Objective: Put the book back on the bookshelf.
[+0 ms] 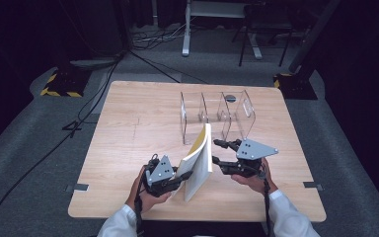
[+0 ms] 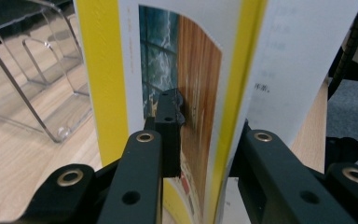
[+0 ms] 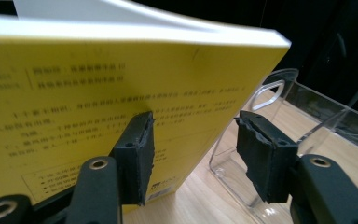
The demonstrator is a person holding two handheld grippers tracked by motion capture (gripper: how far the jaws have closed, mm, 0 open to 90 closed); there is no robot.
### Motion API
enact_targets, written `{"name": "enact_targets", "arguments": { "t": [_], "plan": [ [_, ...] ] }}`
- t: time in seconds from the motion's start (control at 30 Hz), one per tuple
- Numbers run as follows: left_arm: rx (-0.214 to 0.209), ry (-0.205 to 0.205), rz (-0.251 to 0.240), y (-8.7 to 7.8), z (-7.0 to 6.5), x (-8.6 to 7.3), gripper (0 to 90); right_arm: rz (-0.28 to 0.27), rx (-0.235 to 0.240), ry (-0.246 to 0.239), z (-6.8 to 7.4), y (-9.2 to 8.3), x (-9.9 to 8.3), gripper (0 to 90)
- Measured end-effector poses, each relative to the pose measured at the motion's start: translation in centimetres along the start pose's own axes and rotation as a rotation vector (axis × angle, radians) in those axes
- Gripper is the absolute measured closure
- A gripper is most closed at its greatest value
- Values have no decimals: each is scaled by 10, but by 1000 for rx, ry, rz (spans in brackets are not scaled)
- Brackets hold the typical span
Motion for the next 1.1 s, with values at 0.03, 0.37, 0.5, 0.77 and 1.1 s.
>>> {"name": "enact_targets", "arguments": {
  "t": [0.03,0.37,0.5,0.77,1.1],
  "plan": [
    [0,3,12,0,0,-3,746,0,4,0,1,2,-1,463],
    [-57,-32,-29,16,0,-5,750,9,14,29,1,-2,-12,450],
    [-75,-26,-42,28,-3,0,745,19,-11,25,-6,-12,-15,448],
    [-121,-13,-61,60,-16,10,744,25,-57,-7,-16,-31,-13,454],
    [-109,42,-29,58,-20,9,627,35,-52,9,-12,-43,-28,431]
  ]
}}
Point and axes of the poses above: each handheld gripper's, and its own axes: y roughly forward along the jaws, x roughly out of its top, z roughly to its left, the point moved 8 cm from there along y, roughly forward along the jaws, and after that the axes turned 9 degrees about -z, right-handed, at the moved point
